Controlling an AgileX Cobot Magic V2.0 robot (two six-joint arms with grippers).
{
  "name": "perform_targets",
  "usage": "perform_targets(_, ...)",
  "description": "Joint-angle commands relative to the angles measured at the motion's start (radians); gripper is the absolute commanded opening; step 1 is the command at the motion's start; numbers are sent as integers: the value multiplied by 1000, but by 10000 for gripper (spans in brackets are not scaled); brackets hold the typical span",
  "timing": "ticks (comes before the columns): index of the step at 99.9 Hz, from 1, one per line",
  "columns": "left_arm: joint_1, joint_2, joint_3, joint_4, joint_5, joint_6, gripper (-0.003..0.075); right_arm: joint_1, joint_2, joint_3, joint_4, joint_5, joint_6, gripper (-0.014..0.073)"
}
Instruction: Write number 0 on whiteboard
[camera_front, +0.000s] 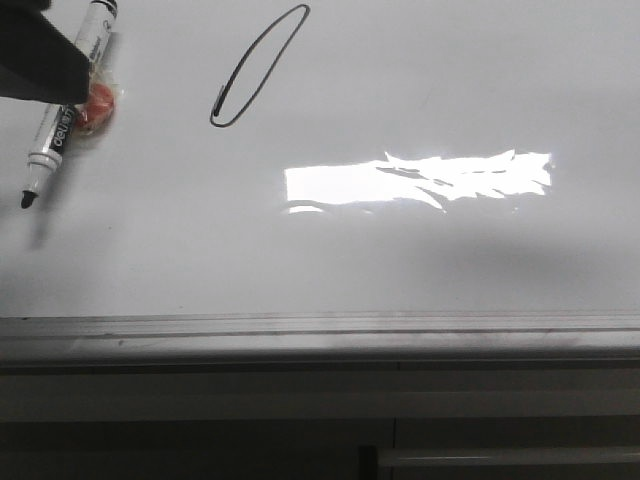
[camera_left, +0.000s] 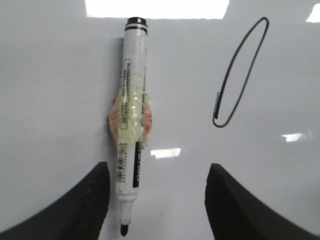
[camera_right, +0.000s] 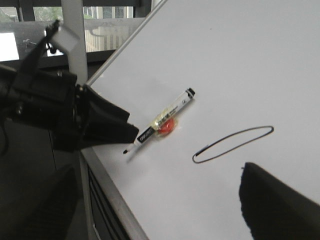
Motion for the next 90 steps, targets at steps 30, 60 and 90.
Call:
perform_targets(30, -360, -219, -18, 4, 242, 277, -20, -1, -326, 274, 91, -57, 0, -67)
perform_targets(60, -546, -304, -16, -20, 264, 360, -20, -1, -518, 435, 90, -85, 0, -67)
perform_targets(90, -564, -304, -16, -20, 256, 360, -20, -1, -520, 438, 237, 14, 0, -69)
